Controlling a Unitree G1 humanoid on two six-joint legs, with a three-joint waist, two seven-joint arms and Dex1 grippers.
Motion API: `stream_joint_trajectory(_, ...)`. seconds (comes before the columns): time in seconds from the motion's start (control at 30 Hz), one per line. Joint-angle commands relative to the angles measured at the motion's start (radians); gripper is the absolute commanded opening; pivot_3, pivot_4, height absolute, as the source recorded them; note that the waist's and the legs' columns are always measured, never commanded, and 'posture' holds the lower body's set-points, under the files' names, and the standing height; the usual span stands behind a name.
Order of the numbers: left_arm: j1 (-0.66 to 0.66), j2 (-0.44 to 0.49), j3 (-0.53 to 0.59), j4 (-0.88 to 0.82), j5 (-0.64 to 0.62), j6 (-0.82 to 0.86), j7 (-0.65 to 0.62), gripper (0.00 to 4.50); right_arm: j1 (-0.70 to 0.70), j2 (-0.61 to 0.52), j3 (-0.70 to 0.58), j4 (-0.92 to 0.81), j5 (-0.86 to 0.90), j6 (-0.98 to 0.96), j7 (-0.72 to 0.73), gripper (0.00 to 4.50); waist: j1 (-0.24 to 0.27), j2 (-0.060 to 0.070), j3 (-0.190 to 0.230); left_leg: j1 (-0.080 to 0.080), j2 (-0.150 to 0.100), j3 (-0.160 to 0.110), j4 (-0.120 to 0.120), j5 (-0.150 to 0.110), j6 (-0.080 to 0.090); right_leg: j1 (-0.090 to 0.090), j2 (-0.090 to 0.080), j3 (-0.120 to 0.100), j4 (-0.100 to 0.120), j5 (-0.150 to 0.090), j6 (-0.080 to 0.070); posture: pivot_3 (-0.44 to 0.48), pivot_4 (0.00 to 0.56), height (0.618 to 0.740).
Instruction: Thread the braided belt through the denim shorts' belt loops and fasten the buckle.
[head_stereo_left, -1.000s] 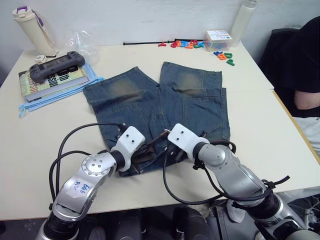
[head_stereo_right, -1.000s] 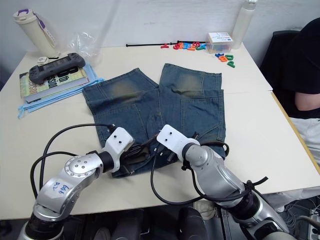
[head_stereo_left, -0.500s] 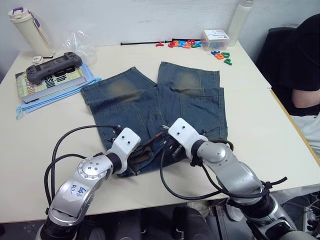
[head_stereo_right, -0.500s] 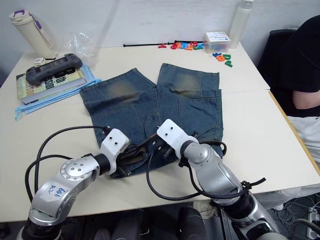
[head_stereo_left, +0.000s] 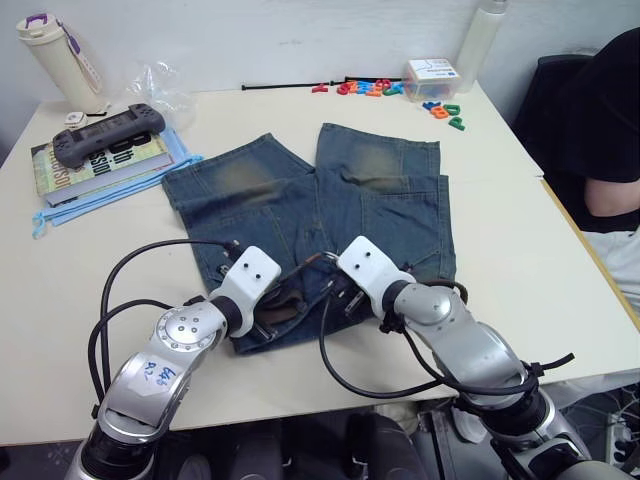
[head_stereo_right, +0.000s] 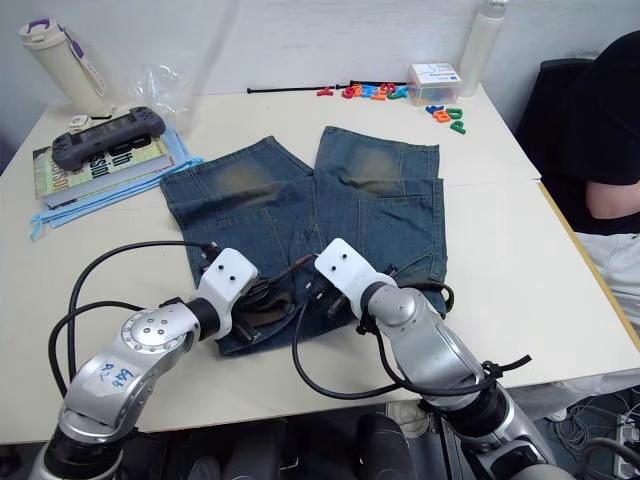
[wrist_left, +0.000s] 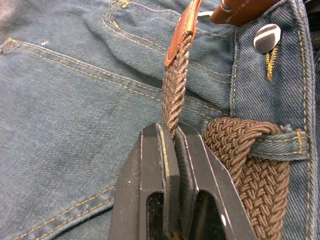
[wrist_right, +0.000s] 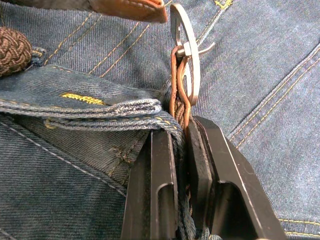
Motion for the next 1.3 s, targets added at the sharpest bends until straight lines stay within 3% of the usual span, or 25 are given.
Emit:
stream_joint_trajectory(0.03, -0.016, -0.018, -0.021, -0.025, 0.008, 0.002, 0.01, 0.0, -0.025, 0.014, 0.003, -0.033, 0.008, 0.0, -0.015, 0.03, 0.0, 0.0, 0.0, 0.0, 0.0, 0.0, 0.0, 0.0, 0.0, 0.0, 0.0, 0.0, 0.0, 0.0, 0.0, 0.0, 0.15, 0.716)
stream_joint_trajectory(0.67, -0.067, -0.077, -0.036, 0.008, 0.023, 0.015, 0.037, 0.0, -0.041, 0.007, 0.033, -0.03, 0.028, 0.004, -0.019, 0.03, 0.002, 0.0, 0.0, -0.001, 0.0, 0.0, 0.0, 0.0, 0.0, 0.0, 0.0, 0.0, 0.0, 0.0, 0.0, 0.0, 0.15, 0.716)
stream_joint_trajectory(1.3, -0.076, -0.053, -0.027, -0.07, 0.02, 0.042, 0.008, 0.0, -0.03, 0.003, 0.03, 0.002, 0.031, -0.001, -0.039, 0.03, 0.001, 0.0, 0.0, -0.001, 0.0, 0.0, 0.0, 0.0, 0.0, -0.001, 0.0, 0.0, 0.0, 0.0, 0.0, 0.0, 0.15, 0.716)
